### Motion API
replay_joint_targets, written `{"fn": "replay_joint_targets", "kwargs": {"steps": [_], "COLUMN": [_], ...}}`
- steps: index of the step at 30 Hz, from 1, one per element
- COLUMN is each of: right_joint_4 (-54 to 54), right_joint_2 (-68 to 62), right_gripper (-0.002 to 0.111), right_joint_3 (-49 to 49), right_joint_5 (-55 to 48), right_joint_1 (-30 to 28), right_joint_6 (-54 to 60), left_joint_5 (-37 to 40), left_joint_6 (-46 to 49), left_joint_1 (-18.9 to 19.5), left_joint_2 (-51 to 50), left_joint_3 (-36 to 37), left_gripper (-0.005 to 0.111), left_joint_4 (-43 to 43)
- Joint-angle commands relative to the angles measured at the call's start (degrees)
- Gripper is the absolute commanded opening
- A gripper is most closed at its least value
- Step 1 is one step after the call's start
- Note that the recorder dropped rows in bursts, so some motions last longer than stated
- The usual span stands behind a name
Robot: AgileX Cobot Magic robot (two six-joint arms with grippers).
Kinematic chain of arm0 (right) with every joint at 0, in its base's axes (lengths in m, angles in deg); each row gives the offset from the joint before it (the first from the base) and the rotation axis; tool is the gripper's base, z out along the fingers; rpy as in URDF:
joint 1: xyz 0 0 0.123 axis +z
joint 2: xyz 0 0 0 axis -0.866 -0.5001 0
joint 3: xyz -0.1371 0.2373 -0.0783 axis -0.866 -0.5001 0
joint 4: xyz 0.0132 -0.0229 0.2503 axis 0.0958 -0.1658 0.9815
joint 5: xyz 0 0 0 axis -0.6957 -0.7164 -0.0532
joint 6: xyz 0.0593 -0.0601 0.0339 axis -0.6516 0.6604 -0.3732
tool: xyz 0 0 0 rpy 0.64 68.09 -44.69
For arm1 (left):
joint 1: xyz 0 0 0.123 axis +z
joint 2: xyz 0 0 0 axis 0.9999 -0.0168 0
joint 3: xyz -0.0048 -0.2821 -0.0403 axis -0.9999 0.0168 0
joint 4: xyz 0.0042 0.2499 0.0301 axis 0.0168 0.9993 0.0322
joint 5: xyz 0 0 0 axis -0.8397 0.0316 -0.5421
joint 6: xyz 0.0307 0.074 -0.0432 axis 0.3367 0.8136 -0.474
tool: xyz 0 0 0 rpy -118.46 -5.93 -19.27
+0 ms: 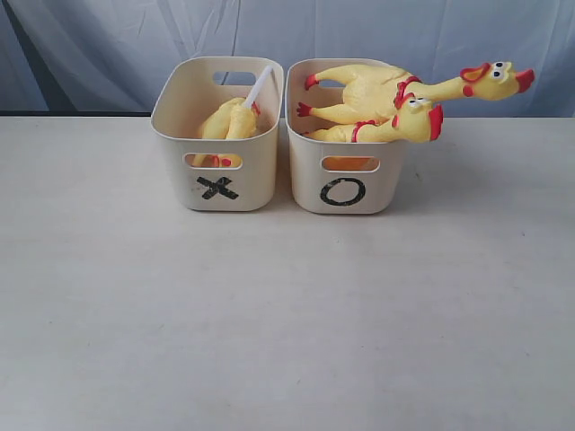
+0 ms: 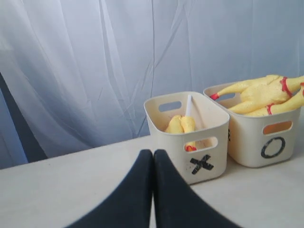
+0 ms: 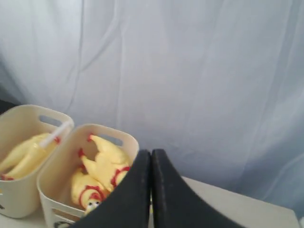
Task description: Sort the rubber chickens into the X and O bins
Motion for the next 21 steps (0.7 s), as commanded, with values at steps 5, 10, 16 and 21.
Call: {"fn": "replay_joint_targets", "kwargs": {"steps": [5, 10, 16, 21], "right_joint_4": [8.93, 11.43, 16.54, 16.54], "right_joint_2": [17.11, 24.85, 30.3, 31.18], "right_gripper": [-0.001, -0.001, -0.001, -0.001], "right_joint_3": [-24.62, -33.8, -35.26, -35.26], "right_joint_5": [26.65, 36.05, 27.72, 27.69], "right_joint_1": [-0.41, -0.41, -0.41, -0.41], "right_joint_6": [-0.12, -0.38, -0.62, -0.62], "left_joint_5": [-2.5, -2.46, -2.46, -2.35], "left_joint_6": [-0.22, -0.22, -0.22, -0.22], "left_joint_1": [0.28, 0.28, 0.28, 0.28], "left_joint_2": [0.24, 0.24, 0.24, 0.24], "left_joint_3": [0.43, 0.43, 0.43, 0.43], "left_gripper": [0.0, 0.0, 0.0, 0.0], "left_joint_4": [1.38, 1.49, 1.49, 1.49]}}
